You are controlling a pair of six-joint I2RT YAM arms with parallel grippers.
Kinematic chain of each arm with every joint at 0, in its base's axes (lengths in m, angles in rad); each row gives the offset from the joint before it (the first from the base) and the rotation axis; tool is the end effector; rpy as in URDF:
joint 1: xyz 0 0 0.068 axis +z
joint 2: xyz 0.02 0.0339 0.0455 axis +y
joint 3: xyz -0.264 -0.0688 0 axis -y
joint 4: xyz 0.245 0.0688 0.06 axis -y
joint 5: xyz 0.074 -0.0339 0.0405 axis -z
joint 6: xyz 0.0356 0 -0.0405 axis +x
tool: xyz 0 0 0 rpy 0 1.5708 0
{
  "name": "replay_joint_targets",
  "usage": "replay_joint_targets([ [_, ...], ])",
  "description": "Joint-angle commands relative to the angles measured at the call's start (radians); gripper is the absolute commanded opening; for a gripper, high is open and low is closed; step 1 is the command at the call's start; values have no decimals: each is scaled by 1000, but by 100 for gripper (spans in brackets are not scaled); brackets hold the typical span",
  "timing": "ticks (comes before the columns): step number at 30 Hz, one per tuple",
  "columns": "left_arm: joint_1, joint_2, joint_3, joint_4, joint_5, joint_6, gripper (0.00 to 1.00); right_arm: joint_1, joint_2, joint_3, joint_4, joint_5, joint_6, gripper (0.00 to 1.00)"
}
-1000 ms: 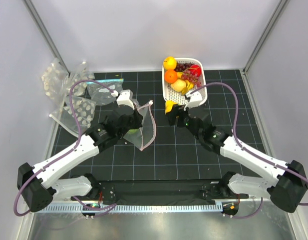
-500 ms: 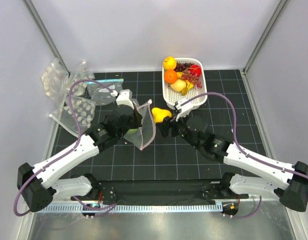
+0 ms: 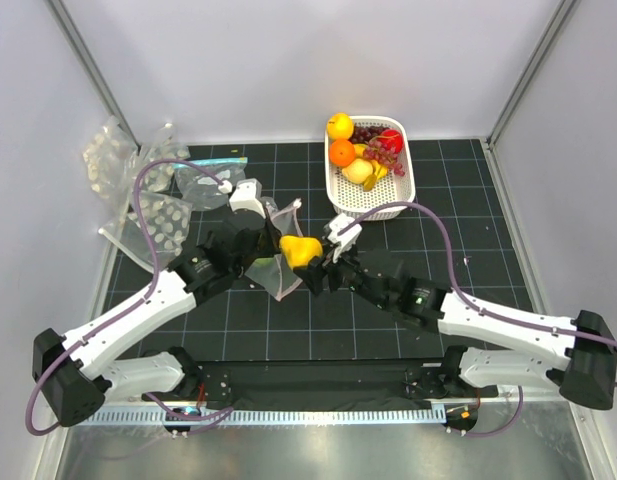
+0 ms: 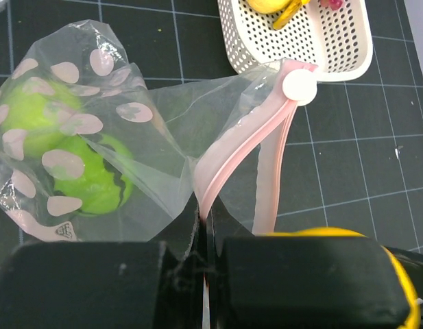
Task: Place the food in the zip-top bag and seal the zipper
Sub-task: Place the fake fruit in the zipper food storage bag.
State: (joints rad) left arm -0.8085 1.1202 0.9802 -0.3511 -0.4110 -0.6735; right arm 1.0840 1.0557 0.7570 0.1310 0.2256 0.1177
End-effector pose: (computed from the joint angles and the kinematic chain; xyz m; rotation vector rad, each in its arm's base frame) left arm 0.1830 -0.1710 0.3261 -0.1166 2.0528 -0.5115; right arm 0.1235 0.2163 0.3103 -0.6745 1.6516 0.6824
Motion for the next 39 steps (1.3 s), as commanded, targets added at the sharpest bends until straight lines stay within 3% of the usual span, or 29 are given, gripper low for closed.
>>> replay_joint_targets([
  [1, 6, -43, 37, 21, 7, -8, 0, 8, 61, 33, 53, 21, -13, 43],
  [5, 5, -54, 40, 21, 58, -17, 0, 8, 118, 39, 76, 84, 5, 42],
  [13, 6, -56, 40, 32, 115, -35, 0, 8, 220, 59, 116, 57, 22, 43],
  [18, 6, -46, 37, 46, 147, -44, 0, 8, 234, 44, 160, 44, 37, 50],
  [22, 6, -48, 38, 47, 152, -44, 0, 8, 205, 2, 205, 66, 39, 87],
  [25, 5, -59, 32, 47, 127, -41, 0, 8, 176, -8, 206, 78, 40, 95],
  [30, 6, -72, 28, 44, 94, -40, 0, 8, 138, -16, 196, 93, 42, 99],
  [39, 8, -72, 23, 37, 54, -35, 0, 5, 63, -50, 194, 221, 51, 96],
])
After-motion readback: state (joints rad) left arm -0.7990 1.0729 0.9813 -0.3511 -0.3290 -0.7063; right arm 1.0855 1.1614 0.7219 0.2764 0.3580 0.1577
